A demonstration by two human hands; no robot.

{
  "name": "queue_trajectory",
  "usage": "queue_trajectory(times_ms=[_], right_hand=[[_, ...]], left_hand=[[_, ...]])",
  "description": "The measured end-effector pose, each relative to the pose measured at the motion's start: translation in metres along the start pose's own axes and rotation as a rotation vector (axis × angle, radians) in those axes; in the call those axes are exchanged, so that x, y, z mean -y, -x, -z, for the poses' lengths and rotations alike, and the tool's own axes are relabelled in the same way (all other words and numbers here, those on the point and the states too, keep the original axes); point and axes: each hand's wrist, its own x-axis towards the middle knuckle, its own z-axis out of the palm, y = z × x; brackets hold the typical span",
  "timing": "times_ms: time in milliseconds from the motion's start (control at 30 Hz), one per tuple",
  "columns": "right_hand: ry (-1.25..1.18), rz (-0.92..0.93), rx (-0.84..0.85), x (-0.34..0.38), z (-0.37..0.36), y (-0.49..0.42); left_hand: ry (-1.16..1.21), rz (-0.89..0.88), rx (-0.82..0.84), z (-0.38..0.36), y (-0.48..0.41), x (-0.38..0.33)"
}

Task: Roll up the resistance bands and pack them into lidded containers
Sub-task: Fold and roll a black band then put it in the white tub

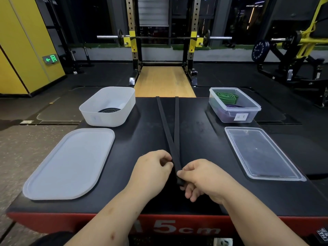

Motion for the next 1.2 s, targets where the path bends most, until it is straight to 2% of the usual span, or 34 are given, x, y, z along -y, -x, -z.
queue_trajectory(times_ms=[100, 233, 333, 433, 567, 700, 867, 1000, 1200], right_hand=[[0.171, 0.012, -0.013, -0.001, 0.001, 0.003], [0.537, 0.040, -0.129, 0.010, 0.001, 0.007], [0.692, 0.045, -0.173, 0.014, 0.005, 0.006], [0.666, 0.021, -0.226, 0.019, 0.020, -0.005], [0.575, 0.125, -0.378, 0.040, 0.039, -0.051], [0.558, 0.197, -0.396, 0.064, 0.032, -0.115], [0.640, 0.142, -0.449, 0.084, 0.023, -0.174], [0.636, 0.073, -0.397, 0.093, 0.027, -0.194], [0.583, 0.098, -0.264, 0.101, 0.033, -0.198]], left_hand=[[-0.158, -0.169, 0.090, -0.005, -0.005, 0.006], [-0.220, -0.199, 0.138, -0.007, -0.008, 0.012], [-0.258, -0.222, 0.178, -0.008, -0.009, 0.016], [-0.235, -0.240, 0.181, -0.010, -0.008, 0.019], [-0.226, -0.283, 0.142, -0.014, -0.007, 0.020], [-0.222, -0.317, 0.112, -0.014, -0.010, 0.021], [-0.226, -0.362, 0.110, -0.014, -0.023, 0.028], [-0.214, -0.381, 0.140, -0.011, -0.033, 0.029], [-0.260, -0.392, 0.173, -0.007, -0.048, 0.030]])
